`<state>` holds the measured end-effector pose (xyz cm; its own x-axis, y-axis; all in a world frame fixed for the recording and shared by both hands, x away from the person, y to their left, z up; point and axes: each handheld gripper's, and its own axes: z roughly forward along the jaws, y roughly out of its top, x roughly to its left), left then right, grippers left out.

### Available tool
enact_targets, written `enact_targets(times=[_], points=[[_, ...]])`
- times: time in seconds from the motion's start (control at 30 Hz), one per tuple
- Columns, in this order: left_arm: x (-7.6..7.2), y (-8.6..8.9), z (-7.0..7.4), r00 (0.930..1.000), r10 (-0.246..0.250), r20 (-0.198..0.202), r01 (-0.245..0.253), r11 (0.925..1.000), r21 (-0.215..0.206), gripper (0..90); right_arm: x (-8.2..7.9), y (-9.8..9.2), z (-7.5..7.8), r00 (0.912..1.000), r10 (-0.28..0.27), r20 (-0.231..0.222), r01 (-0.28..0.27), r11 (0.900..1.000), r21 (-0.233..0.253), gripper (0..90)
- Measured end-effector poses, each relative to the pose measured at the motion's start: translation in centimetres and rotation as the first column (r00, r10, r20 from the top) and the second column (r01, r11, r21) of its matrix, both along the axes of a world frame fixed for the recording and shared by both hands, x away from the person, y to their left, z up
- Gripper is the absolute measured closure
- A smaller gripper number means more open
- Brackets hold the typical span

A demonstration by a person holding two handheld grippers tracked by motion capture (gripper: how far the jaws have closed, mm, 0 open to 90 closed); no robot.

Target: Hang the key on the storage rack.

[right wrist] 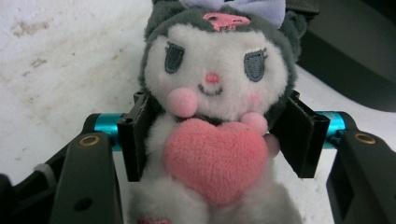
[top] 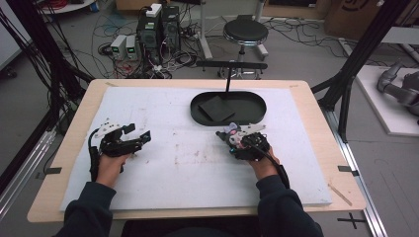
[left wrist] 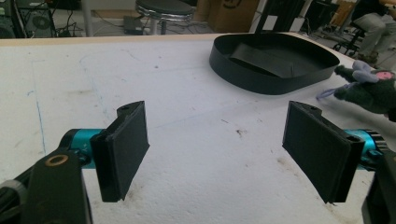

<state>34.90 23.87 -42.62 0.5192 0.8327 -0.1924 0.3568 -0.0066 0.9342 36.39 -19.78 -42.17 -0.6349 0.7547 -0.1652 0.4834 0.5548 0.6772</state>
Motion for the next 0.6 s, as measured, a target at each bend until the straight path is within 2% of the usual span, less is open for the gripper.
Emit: enact_targets(times=[0.13, 0.4, 0.6], points=[[0.0, 0.0, 0.0, 1.0000, 0.003, -0.002, -0.003, 1.0000, -0.009, 22.1, 0.0, -0.9, 0.6, 1.0000, 0.000, 0.005, 0.000, 0.999, 0.050, 36.8], [0.0, 0.0, 0.0, 1.0000, -0.003, -0.003, 0.003, 1.0000, -0.006, 22.1, 0.1, -3.2, 3.0, 0.9966, 0.060, 0.056, -0.068, 0.985, 0.161, 36.7], [0.1, 0.0, -0.1, 1.0000, -0.001, -0.002, 0.001, 1.0000, -0.009, 22.3, 0.8, -4.9, 4.8, 0.9968, 0.051, 0.062, -0.061, 0.981, 0.184, 36.7]])
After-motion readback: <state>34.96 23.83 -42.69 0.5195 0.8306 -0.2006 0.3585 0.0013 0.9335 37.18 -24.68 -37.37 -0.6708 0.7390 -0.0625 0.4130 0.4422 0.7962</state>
